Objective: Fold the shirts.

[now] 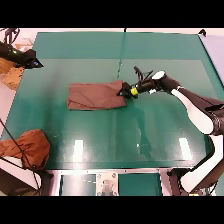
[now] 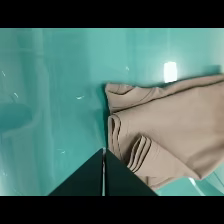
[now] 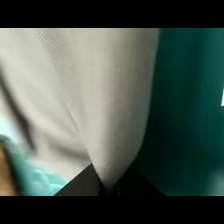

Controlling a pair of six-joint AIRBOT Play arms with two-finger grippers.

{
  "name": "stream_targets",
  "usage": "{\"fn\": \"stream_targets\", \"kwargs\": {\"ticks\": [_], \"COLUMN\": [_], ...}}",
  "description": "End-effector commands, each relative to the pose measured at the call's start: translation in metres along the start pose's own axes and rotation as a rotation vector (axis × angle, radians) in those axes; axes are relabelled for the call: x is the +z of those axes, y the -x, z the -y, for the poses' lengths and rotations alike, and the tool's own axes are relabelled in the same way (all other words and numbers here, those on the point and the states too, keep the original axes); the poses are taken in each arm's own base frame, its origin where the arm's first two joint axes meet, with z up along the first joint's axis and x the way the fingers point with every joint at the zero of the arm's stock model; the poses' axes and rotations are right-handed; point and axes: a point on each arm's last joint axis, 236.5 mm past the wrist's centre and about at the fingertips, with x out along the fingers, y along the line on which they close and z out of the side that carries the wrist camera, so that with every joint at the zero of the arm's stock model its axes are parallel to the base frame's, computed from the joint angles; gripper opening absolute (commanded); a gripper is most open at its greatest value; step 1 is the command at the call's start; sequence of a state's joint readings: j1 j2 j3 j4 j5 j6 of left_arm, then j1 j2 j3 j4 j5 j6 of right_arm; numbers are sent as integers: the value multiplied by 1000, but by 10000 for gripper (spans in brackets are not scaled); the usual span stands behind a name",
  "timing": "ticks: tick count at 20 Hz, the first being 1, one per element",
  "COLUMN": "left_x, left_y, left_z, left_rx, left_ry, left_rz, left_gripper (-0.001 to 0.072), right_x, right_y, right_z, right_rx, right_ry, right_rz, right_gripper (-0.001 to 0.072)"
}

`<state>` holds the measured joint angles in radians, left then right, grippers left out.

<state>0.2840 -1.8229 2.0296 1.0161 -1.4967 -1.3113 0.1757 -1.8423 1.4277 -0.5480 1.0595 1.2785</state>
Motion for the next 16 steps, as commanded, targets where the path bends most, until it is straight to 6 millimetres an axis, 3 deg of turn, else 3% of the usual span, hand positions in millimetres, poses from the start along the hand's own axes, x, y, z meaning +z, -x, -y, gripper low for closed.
{"fn": "stream_targets", "kwargs": {"ticks": [1,3,5,8,12,16], "left_x": [-2,-4,-5,-8,-8,-11], "left_y": [1,0,1,1,1,1], "left_z": [-1,-1,0,0,0,1], "left_rx": [7,6,4,1,1,-1], "left_ry": [17,18,22,28,43,76], "left_rz": [-10,-15,-23,-34,-35,-47], "left_gripper": [28,28,28,28,28,28], "right_x": [52,82,100,114,118,77], "right_y": [59,128,201,301,422,520], "right_z": [-63,-91,-102,-84,-8,100], "right_rx": [90,112,119,90,3,-209], "right_ry": [110,160,170,132,0,-179], "right_rz": [169,299,403,550,759,893], "right_gripper": [11,11,12,12,11,11]}}
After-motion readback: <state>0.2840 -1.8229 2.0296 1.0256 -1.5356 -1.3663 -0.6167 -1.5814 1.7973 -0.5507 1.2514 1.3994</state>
